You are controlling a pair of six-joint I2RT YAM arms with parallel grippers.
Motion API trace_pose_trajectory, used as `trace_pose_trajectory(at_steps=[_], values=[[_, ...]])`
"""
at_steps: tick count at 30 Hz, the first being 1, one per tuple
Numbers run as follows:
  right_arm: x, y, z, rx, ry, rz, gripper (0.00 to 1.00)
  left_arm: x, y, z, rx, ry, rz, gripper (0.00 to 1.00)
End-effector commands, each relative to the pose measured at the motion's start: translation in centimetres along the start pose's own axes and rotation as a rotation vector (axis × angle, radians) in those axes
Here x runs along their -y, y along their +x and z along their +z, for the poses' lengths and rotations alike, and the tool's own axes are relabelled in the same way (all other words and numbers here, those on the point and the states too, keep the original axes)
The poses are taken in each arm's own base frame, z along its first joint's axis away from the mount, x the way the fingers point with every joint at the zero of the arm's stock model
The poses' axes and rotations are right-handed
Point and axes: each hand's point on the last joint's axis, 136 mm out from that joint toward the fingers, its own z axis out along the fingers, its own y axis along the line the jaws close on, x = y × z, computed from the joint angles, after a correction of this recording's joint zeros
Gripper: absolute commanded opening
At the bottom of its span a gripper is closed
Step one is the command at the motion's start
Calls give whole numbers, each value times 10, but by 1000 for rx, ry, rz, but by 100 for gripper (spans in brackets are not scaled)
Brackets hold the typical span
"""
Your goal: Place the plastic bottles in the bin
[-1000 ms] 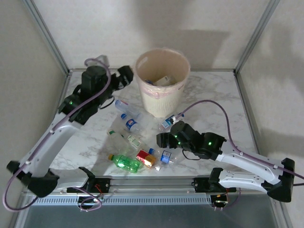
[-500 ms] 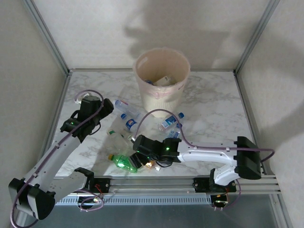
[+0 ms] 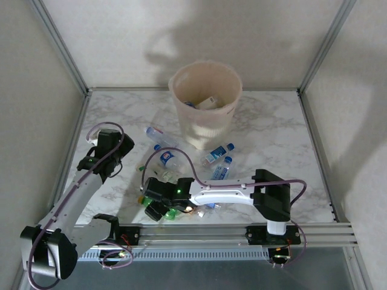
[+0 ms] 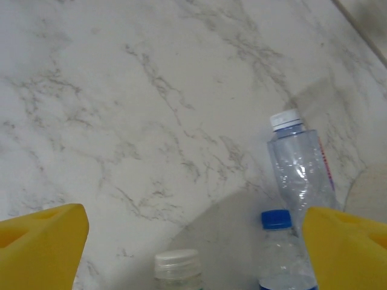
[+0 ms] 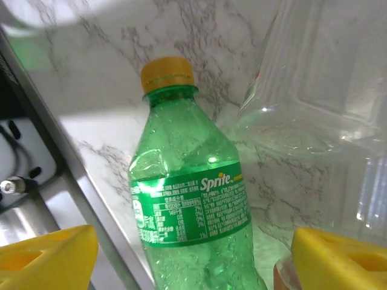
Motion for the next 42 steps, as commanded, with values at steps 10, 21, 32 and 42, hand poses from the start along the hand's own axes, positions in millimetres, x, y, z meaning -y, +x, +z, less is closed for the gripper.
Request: trace_pose_trajectory(at_steps=[10, 21, 32, 42], values=[[-6, 19, 42, -132, 20, -115, 83, 8, 5, -3, -33, 76, -25, 93], [-3, 22, 56, -156, 39, -125, 66, 8, 1, -7, -19, 84, -42, 92], [-2, -21, 7, -3, 60, -90, 56, 13, -3, -10, -22, 99, -49, 90], [31, -78, -108, 292, 144, 27, 54, 24, -9, -18, -24, 132, -49, 89]])
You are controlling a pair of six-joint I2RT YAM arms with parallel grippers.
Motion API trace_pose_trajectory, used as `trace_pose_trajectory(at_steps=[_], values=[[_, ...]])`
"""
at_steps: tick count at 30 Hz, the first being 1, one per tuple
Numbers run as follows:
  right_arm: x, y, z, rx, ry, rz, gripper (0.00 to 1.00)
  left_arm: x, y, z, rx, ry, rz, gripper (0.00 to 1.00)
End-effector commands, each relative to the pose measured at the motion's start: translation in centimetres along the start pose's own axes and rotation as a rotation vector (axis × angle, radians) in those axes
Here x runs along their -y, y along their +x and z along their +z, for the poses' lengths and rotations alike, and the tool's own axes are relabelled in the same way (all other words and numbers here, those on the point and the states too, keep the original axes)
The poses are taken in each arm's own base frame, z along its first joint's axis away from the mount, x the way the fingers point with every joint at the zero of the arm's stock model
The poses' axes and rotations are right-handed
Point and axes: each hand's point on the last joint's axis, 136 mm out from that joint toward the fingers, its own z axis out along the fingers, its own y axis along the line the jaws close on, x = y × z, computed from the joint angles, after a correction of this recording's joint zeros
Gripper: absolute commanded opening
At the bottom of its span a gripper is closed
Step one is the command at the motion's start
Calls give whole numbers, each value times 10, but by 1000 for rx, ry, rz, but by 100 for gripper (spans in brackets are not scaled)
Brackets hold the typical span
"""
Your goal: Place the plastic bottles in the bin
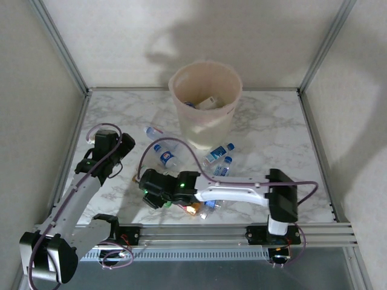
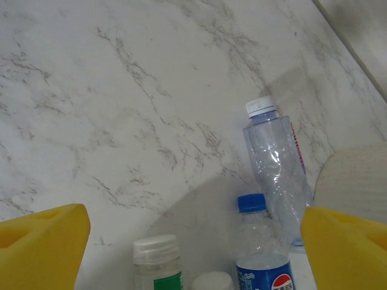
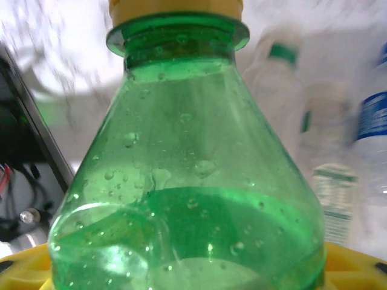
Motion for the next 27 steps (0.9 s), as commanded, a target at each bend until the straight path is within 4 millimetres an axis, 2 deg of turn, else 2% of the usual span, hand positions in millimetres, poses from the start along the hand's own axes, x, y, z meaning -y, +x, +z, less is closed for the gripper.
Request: trace_pose_trajectory(at_steps=[1, 4, 9, 13, 20, 22, 23, 27], values=[[33, -37, -48, 144, 90, 91, 54, 12, -10, -10, 8, 43, -19, 89], [66, -63, -89, 270, 151, 183, 54, 16, -9, -12, 1, 58, -20, 89], [142, -103, -167, 481, 224, 385, 55, 20, -5, -14, -15, 78, -19, 88], [212, -120, -204, 544, 304, 548, 55, 24, -3, -15, -18, 91, -15, 88], [304, -144, -228, 550, 395, 675, 55, 30, 4, -15, -31, 106, -6, 87], [323, -148, -224, 532, 403, 691, 55, 32, 5, -16, -35, 113, -2, 87], [345, -145, -224, 524, 430, 719, 55, 33, 6, -16, -37, 115, -1, 87], [387, -134, -202, 472, 474, 753, 54, 36, 10, -16, -44, 121, 8, 87]])
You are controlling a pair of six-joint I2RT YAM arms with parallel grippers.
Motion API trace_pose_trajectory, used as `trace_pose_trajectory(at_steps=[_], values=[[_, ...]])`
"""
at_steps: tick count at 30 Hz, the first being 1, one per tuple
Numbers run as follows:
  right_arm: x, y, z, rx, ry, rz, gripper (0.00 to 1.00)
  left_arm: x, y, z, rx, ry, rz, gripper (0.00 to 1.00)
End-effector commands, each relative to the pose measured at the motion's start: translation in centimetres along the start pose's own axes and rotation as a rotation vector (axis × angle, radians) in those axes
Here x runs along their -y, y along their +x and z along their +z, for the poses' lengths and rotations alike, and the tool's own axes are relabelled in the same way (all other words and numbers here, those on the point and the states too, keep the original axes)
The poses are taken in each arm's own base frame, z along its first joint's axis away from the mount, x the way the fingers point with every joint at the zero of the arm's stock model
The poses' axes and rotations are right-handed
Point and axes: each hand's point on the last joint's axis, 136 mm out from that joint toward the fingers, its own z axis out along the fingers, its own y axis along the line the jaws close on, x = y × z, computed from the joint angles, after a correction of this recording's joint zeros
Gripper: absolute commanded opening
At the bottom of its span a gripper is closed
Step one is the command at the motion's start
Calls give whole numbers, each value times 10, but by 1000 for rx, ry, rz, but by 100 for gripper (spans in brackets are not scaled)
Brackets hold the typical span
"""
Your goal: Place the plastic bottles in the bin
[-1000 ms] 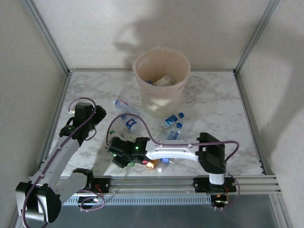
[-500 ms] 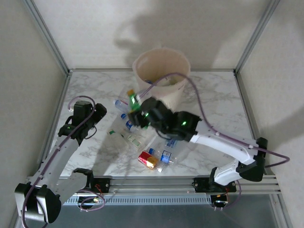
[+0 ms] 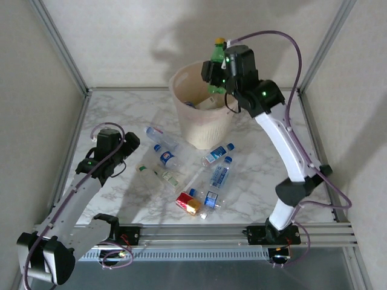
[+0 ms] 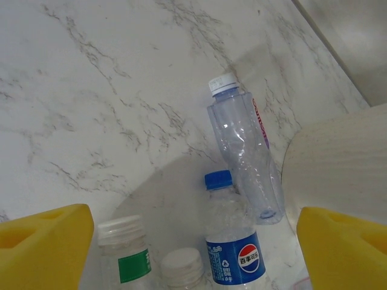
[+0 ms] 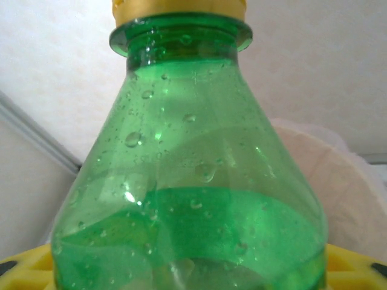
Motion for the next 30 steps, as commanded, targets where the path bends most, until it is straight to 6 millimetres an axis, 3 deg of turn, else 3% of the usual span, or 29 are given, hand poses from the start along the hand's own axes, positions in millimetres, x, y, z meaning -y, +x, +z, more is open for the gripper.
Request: trace_pose_trajectory(at_steps=[1, 9, 14, 21, 24, 30], values=[[23, 18, 26, -98, 39, -12, 54, 12, -4, -7, 10, 36, -8, 87], [50, 37, 63, -146, 121, -28, 56, 8, 1, -3, 4, 22, 5, 87], [59, 43, 67, -150, 171, -33, 71, 8, 3, -1, -2, 24, 5, 87], [62, 32, 54, -119, 188, -24, 85, 9, 3, 0, -5, 26, 6, 87], [62, 25, 44, -103, 184, -15, 85, 10, 4, 0, -10, 31, 7, 87], [46, 18, 2, -43, 118, 3, 83, 12, 8, -1, -18, 37, 16, 87]])
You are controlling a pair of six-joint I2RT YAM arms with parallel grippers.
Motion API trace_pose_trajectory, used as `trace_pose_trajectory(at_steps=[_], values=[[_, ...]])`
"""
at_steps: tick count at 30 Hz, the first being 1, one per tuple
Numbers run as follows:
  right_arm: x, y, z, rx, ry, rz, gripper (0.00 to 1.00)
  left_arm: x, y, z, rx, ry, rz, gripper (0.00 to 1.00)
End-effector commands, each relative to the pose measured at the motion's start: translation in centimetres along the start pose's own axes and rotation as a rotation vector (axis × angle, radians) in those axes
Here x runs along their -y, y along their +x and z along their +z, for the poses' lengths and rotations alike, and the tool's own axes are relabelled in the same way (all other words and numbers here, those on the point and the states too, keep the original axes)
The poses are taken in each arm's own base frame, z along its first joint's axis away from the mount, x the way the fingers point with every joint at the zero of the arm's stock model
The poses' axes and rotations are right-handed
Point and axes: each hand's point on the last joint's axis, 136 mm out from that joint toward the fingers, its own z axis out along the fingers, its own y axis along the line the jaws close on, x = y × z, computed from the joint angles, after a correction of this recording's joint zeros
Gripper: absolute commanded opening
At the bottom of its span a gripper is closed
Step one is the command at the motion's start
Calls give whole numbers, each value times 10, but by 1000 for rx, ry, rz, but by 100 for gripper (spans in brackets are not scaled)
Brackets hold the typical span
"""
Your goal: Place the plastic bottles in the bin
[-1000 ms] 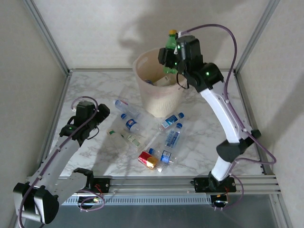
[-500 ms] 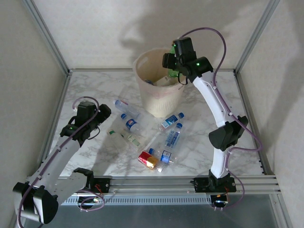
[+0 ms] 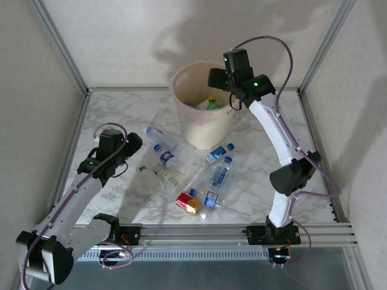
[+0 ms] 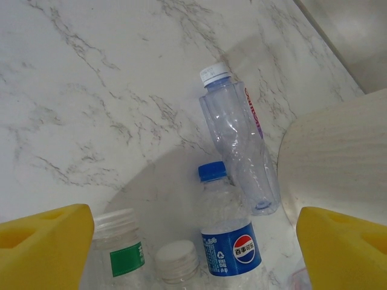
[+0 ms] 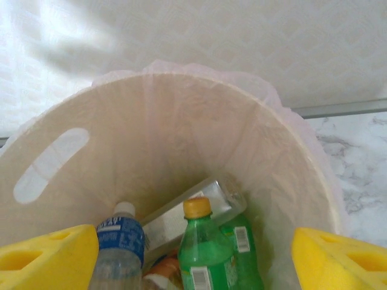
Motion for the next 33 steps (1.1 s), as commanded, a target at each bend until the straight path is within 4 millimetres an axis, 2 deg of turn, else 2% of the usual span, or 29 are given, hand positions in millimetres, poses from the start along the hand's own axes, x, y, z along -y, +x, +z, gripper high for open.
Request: trace_pose_trajectory(at_steps=[1, 5, 10, 15, 18, 22, 29, 33], values=[[-8, -17, -56, 105, -67, 34, 83, 6, 2, -1, -3, 20, -4, 87], [-15, 10, -89, 115, -125, 33, 83, 8, 7, 1, -10, 24, -1, 87], [-23, 61, -128, 102, -233, 45, 83, 15, 15, 5, -27, 27, 15, 86], [-19, 113, -149, 60, -290, 71, 84, 19, 22, 4, -34, 21, 35, 86], [-8, 141, -149, 21, -283, 86, 84, 17, 24, 5, -32, 11, 38, 86], [4, 168, -141, -28, -254, 98, 84, 16, 26, 8, -31, 4, 39, 87], [20, 196, -132, -73, -211, 116, 84, 20, 23, 20, -15, -11, 27, 88], [26, 205, -132, -84, -201, 125, 84, 30, 16, 37, 3, -25, 24, 90]])
